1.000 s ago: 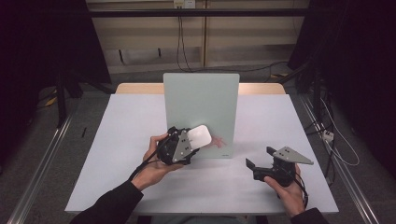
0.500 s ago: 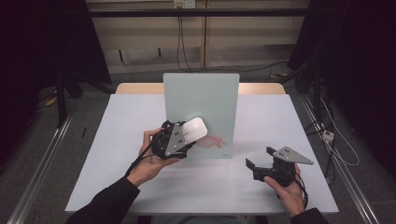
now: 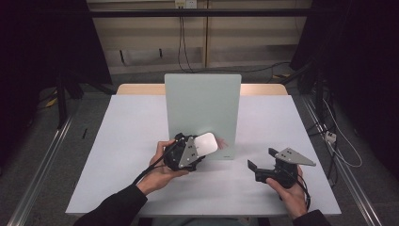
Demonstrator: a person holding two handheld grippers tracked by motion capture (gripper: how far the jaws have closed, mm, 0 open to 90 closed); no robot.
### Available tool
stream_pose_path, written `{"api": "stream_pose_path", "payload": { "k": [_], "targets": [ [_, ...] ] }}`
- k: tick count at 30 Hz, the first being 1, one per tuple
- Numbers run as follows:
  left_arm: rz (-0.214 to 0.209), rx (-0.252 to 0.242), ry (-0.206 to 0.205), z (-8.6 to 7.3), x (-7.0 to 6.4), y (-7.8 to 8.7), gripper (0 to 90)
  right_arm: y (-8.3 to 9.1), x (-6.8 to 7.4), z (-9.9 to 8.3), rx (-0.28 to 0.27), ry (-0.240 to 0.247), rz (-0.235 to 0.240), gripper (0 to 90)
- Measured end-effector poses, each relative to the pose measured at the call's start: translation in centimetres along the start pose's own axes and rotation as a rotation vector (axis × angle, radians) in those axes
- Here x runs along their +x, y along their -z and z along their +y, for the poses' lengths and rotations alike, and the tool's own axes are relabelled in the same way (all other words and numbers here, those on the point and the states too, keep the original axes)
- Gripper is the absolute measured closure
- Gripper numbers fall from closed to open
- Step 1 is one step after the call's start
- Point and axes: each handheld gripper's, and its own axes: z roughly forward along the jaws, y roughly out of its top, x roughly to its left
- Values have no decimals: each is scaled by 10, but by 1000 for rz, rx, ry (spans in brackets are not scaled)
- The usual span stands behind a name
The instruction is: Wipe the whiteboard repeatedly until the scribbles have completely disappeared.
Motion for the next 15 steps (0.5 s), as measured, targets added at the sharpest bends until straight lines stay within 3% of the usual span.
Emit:
{"api": "stream_pose_path", "payload": {
  "k": [9, 15],
  "targets": [
    [-38, 0, 2, 1, -10, -11, 311, 0, 0, 0, -2, -3, 1, 70],
    [-50, -15, 33, 3, -2, -7, 311, 0, 0, 0, -2, -3, 0, 70]
  ]
}}
